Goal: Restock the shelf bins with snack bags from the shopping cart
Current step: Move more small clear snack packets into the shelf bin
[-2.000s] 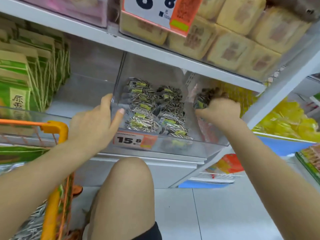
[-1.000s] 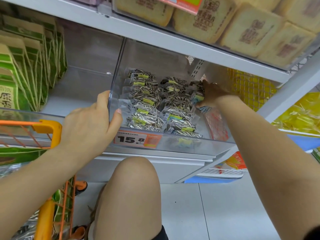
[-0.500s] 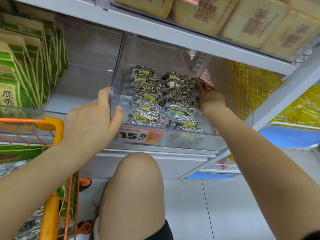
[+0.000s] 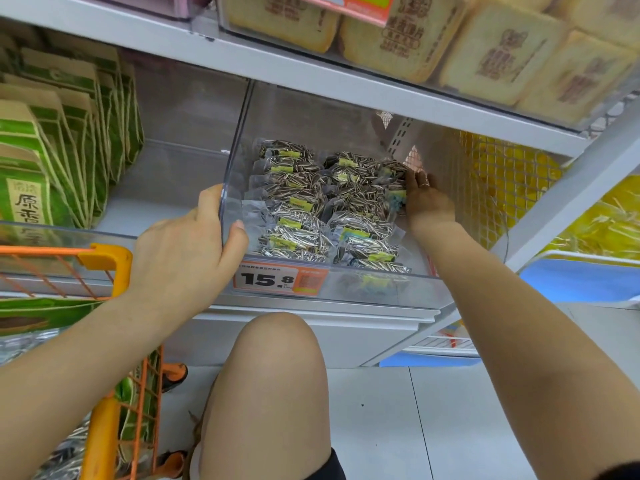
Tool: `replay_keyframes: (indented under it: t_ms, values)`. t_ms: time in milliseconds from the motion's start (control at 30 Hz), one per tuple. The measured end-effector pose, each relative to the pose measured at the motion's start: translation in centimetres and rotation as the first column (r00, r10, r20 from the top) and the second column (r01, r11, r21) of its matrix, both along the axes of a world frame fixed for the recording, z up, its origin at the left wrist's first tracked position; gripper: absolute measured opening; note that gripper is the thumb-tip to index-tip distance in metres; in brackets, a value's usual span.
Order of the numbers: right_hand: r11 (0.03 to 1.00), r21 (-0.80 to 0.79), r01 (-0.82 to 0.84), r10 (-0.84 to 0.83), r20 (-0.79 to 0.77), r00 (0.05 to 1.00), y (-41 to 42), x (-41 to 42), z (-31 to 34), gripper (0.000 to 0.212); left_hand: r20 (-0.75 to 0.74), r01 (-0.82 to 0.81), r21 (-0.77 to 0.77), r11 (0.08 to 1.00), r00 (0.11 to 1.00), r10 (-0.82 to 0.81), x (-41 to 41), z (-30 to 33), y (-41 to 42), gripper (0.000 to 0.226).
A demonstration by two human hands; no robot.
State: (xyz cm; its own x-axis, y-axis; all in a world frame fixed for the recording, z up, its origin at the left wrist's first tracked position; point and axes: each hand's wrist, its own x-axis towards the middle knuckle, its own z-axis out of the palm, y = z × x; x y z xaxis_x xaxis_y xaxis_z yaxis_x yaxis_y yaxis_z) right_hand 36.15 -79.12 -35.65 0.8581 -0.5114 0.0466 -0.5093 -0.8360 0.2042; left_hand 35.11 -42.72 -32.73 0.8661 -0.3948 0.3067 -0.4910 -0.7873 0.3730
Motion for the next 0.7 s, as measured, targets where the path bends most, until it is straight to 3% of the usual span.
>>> replay_keyframes:
  t_ms: [133,233,300,400,600,700]
  values:
    - [0.993,0.106,0.053,-0.057,0.035,0.998,1.2,-0.8,1.5,0.077,-0.003,-0.031,0.063,0.998,1.0,0.031,-0.1,0.2,-0.1,0.045]
    - [0.977,0.208,0.048,-0.082,0.157,0.984,3.0,-2.4,4.0,0.056,-0.127,0.064,0.055,0.996,0.99,-0.057,0.3,0.8,0.5,0.057]
    - [0.983,0.183,-0.029,-0.014,0.231,0.973,5.3,-4.0,5.3,0.04,-0.179,0.129,0.011,0.992,0.976,-0.125,0.4,0.9,1.5,0.065]
    - [0.956,0.164,-0.242,0.165,0.382,0.91,10.4,-6.1,6.6,0.033,-0.117,0.172,-0.021,0.985,0.978,-0.173,-0.3,1.4,4.3,0.066]
    - [0.772,0.223,-0.595,0.463,0.444,0.767,22.4,-7.5,8.2,0.024,-0.027,0.115,0.009,0.993,0.993,-0.115,-1.6,3.9,13.5,0.051]
    - [0.649,0.24,-0.721,0.591,0.438,0.678,28.3,-7.2,8.4,0.022,-0.114,0.074,-0.007,0.997,0.991,-0.075,-2.5,4.8,19.2,0.034]
